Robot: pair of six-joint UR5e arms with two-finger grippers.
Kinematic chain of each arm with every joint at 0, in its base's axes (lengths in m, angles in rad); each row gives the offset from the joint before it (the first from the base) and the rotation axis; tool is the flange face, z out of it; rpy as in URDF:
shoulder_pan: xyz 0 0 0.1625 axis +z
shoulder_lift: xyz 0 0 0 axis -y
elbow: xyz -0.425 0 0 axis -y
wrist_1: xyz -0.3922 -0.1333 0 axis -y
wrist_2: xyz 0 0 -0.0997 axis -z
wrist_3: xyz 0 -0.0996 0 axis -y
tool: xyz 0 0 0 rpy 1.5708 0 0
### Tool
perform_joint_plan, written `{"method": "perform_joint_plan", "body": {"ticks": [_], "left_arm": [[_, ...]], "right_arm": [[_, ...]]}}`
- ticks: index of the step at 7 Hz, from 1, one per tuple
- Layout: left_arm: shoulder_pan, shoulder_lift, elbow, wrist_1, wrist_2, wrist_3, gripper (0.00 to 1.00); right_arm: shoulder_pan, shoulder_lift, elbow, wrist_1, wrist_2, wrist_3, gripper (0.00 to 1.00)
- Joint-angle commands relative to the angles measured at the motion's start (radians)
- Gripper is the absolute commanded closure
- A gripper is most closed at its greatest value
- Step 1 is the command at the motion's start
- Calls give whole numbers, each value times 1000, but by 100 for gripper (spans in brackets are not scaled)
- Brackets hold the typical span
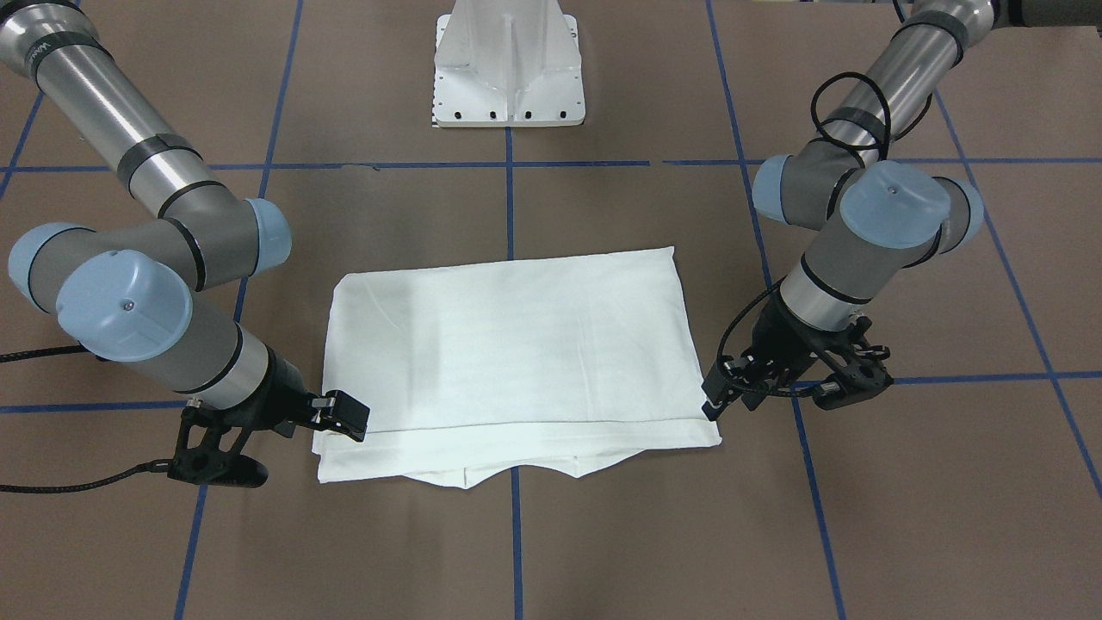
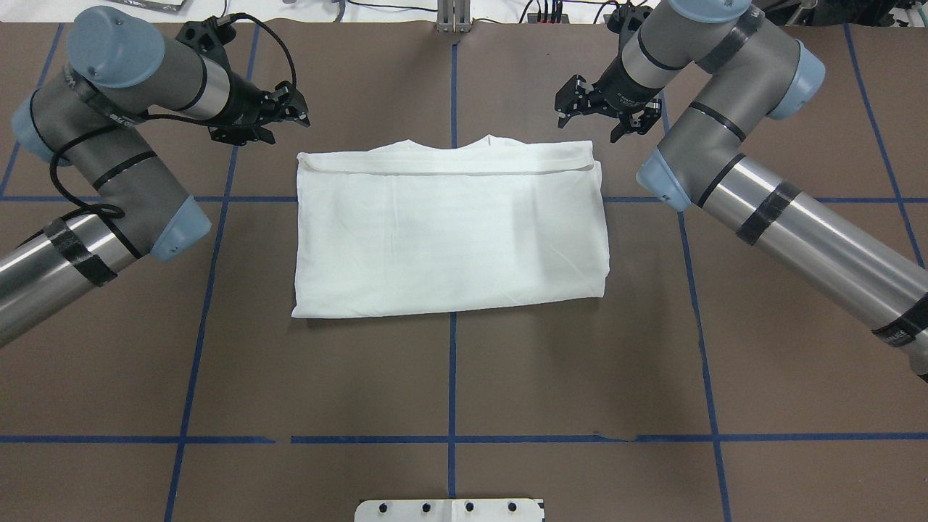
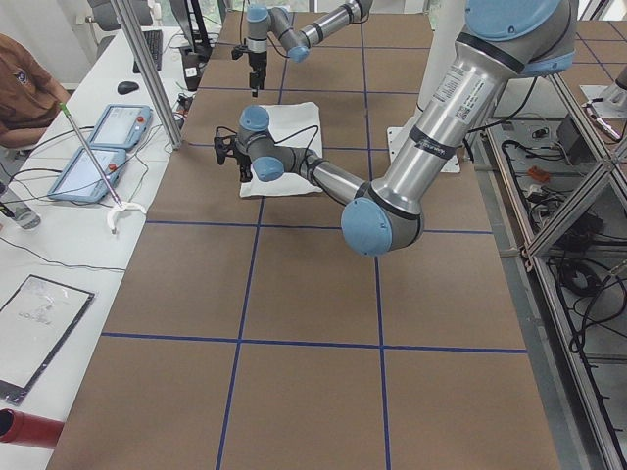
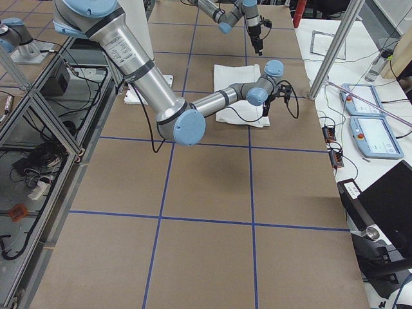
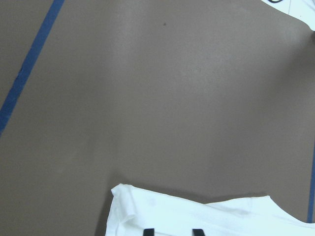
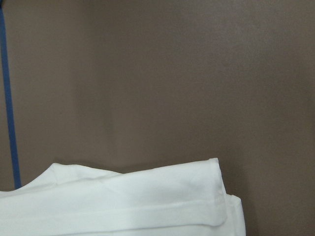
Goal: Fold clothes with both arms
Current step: 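Move the right gripper to the folded shirt's near corner and grasp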
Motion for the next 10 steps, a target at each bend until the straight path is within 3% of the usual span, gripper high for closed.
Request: {"method": "perform_joint_plan", "body": {"ticks": [1, 2, 4, 5, 6, 7, 10], "left_arm": [[-21, 48, -33, -1, 12, 113, 0], [-41, 77, -45, 2, 12, 144, 0], [-41, 206, -224, 2, 12, 131, 0], [-41, 250, -275, 2, 13, 131, 0], [-41, 257, -289, 2, 13, 129, 0], [-41, 257, -288, 2, 16, 129, 0], [-41, 257, -320, 22, 16, 131, 0]], "right_arm": [[0, -49, 74, -9, 5, 9, 0], [0, -96, 149, -46, -3, 12, 0], [-108, -333, 444, -87, -90, 12, 0], [-171, -363, 514, -153, -128, 39, 0], [-254, -359, 535, -181, -188, 137, 1], [-311, -347, 520, -181, -224, 147, 8], [-311, -317, 460, -170, -239, 139, 35]]}}
